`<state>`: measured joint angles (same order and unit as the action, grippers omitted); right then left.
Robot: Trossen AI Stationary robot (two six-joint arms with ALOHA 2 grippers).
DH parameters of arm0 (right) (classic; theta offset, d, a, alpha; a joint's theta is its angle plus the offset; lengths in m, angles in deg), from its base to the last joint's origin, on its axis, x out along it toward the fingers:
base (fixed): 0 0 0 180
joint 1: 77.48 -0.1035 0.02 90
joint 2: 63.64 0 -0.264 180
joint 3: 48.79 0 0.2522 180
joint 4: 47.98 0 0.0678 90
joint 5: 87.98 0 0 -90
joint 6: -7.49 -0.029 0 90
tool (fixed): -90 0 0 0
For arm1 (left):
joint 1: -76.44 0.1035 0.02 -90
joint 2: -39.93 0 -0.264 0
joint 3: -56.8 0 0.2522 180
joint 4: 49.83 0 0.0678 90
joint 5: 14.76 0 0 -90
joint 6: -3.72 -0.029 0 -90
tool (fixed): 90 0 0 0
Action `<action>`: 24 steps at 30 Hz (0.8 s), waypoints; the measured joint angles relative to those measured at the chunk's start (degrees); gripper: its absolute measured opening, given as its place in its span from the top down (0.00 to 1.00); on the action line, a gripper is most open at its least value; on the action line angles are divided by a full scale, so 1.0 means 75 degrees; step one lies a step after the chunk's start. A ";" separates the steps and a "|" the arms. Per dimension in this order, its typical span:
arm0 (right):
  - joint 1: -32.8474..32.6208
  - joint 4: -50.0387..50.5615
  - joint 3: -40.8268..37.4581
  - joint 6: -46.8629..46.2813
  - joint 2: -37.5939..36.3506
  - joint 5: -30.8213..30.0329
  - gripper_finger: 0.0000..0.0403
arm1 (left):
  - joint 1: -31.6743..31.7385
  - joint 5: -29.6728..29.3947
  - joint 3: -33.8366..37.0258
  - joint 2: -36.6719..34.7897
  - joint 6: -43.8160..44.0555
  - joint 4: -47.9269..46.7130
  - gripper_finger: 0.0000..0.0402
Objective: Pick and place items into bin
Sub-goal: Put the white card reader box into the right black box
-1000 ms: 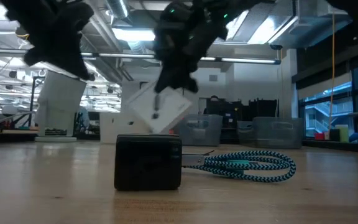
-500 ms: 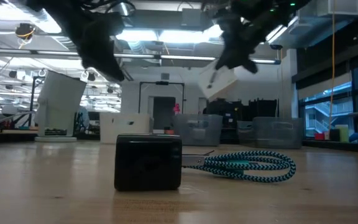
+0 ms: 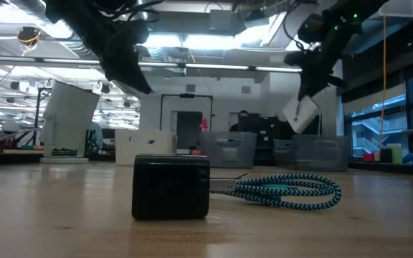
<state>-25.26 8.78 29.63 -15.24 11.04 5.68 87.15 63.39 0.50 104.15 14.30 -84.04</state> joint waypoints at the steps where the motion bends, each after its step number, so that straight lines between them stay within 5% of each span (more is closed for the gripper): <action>1: 0.0096 0.0071 -0.0003 0.0082 0.0056 -0.0002 0.89 | 0.0027 -0.0001 0.0000 0.0000 -0.0053 -0.0008 1.00; 11: 0.0316 0.0220 -0.0580 0.0550 0.0984 0.1065 0.89 | 0.0208 0.0001 0.0000 0.0003 -0.0197 -0.0012 0.99; 24: 0.0325 -0.0321 -0.1002 0.0661 0.1062 0.0547 0.80 | 0.0208 0.0168 0.0000 0.0004 -0.0173 -0.0016 0.99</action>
<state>-22.82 6.38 22.12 -10.28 19.01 9.78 88.71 64.65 0.50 104.19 13.00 -84.16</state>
